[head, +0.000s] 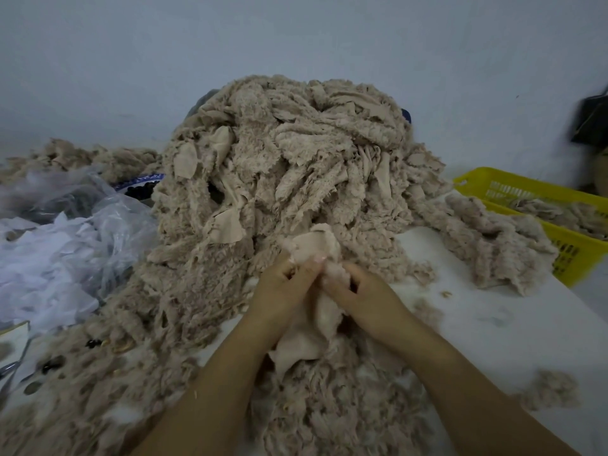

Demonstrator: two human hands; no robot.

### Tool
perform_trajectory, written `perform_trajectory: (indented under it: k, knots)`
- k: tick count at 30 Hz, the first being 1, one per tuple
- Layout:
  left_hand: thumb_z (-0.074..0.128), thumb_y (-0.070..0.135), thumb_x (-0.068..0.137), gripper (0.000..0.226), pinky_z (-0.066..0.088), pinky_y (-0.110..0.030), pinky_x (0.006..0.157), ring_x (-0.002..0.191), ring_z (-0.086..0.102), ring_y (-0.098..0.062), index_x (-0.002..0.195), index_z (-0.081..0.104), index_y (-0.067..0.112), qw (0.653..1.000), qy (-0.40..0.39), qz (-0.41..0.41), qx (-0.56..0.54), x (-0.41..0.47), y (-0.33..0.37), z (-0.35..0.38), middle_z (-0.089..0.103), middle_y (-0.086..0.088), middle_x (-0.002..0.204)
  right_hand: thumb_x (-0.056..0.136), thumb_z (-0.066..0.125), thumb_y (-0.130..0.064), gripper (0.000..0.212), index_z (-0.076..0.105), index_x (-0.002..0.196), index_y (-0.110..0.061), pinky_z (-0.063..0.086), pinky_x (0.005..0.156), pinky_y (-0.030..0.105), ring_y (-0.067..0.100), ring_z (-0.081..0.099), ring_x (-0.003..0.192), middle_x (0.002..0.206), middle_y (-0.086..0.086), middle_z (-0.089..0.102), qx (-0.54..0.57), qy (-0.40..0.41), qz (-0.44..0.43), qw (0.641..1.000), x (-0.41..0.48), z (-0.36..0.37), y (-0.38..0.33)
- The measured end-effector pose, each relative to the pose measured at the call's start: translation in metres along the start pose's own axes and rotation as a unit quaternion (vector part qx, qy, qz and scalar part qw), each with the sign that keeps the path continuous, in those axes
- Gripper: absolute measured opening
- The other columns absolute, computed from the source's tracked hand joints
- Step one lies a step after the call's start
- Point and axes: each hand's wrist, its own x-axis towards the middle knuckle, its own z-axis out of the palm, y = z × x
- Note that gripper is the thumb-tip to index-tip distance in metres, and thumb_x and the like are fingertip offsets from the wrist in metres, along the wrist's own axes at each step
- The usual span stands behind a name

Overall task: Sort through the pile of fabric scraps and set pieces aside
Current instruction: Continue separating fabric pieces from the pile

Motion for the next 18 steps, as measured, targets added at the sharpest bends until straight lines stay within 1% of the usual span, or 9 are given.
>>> perform_trajectory:
  k: [3,6,7,9,11,13,15,17,18]
  knots:
    - [0.062,0.049,0.082,0.043,0.047,-0.020,0.062,0.063,0.056,-0.003,0.069,0.065,0.008,0.996,0.081,0.024,0.037,0.008,-0.005,-0.003,0.059,0.012,0.073,0.094,0.062,-0.036,0.028,0.056,0.069,-0.028,0.039,0.051,0.018,0.006,0.046,0.054,0.058,-0.011,0.050,0.085,0.027,0.024,0.996,0.000,-0.007,-0.004]
    - [0.064,0.049,0.084,0.055,0.049,-0.025,0.065,0.073,0.056,-0.008,0.072,0.060,-0.004,0.990,0.118,0.048,0.057,0.012,-0.010,-0.006,0.050,0.006,0.093,0.087,0.064,-0.041,0.023,0.059,0.072,-0.025,0.046,0.060,0.030,0.019,0.052,0.067,0.075,0.012,0.053,0.157,0.046,0.023,0.986,0.001,-0.009,-0.009]
    - [0.064,0.049,0.085,0.051,0.047,-0.021,0.064,0.072,0.053,-0.006,0.064,0.057,0.003,0.988,0.126,0.061,0.071,0.011,-0.010,-0.006,0.046,0.011,0.090,0.084,0.065,-0.042,0.022,0.060,0.072,-0.024,0.049,0.070,0.035,0.022,0.056,0.078,0.089,0.014,0.057,0.175,0.053,0.019,0.983,0.001,-0.008,-0.010]
    - [0.065,0.041,0.091,0.047,0.049,-0.027,0.071,0.081,0.052,-0.008,0.054,0.048,0.018,0.978,0.144,0.093,0.123,0.011,-0.010,-0.006,0.041,0.017,0.085,0.080,0.067,-0.041,0.018,0.065,0.071,-0.025,0.052,0.087,0.035,0.018,0.063,0.099,0.105,-0.003,0.067,0.225,0.069,0.017,0.972,0.001,-0.009,-0.012]
    - [0.063,0.038,0.094,0.042,0.049,-0.043,0.089,0.106,0.050,-0.019,0.056,0.051,0.025,0.965,0.151,0.130,0.169,0.010,-0.009,-0.005,0.042,0.024,0.099,0.080,0.068,-0.037,0.014,0.069,0.073,-0.025,0.056,0.081,0.031,0.015,0.068,0.092,0.097,-0.002,0.072,0.305,0.051,0.020,0.951,0.001,-0.012,-0.013]
    - [0.059,0.043,0.094,0.037,0.045,-0.046,0.101,0.127,0.043,-0.017,0.059,0.055,0.032,0.964,0.128,0.157,0.171,0.007,-0.006,-0.004,0.037,0.035,0.122,0.082,0.067,-0.033,0.013,0.070,0.075,-0.023,0.058,0.072,0.029,0.016,0.069,0.080,0.086,0.004,0.072,0.363,0.036,0.023,0.931,0.000,-0.014,-0.014]
    - [0.055,0.043,0.096,0.039,0.042,-0.037,0.106,0.134,0.039,-0.002,0.068,0.067,0.019,0.977,0.065,0.160,0.122,0.006,-0.007,-0.001,0.036,0.031,0.142,0.082,0.067,-0.032,0.013,0.071,0.077,-0.022,0.059,0.071,0.029,0.016,0.069,0.079,0.085,0.005,0.072,0.372,0.038,0.022,0.927,0.000,-0.014,-0.014]
    - [0.053,0.055,0.096,0.051,0.044,-0.028,0.103,0.127,0.046,0.007,0.088,0.074,0.009,0.988,-0.005,0.137,0.067,0.003,-0.006,0.003,0.049,0.024,0.140,0.083,0.067,-0.035,0.014,0.072,0.080,-0.023,0.058,0.071,0.027,0.015,0.070,0.081,0.086,0.003,0.073,0.353,0.041,0.013,0.935,0.000,-0.014,-0.015]
    - [0.052,0.066,0.090,0.054,0.044,-0.022,0.099,0.121,0.051,0.008,0.094,0.074,0.017,0.990,-0.029,0.122,0.058,0.001,-0.004,0.004,0.055,0.024,0.132,0.082,0.067,-0.038,0.015,0.073,0.082,-0.024,0.058,0.071,0.027,0.014,0.070,0.082,0.088,0.003,0.073,0.339,0.045,0.009,0.940,0.000,-0.013,-0.016]
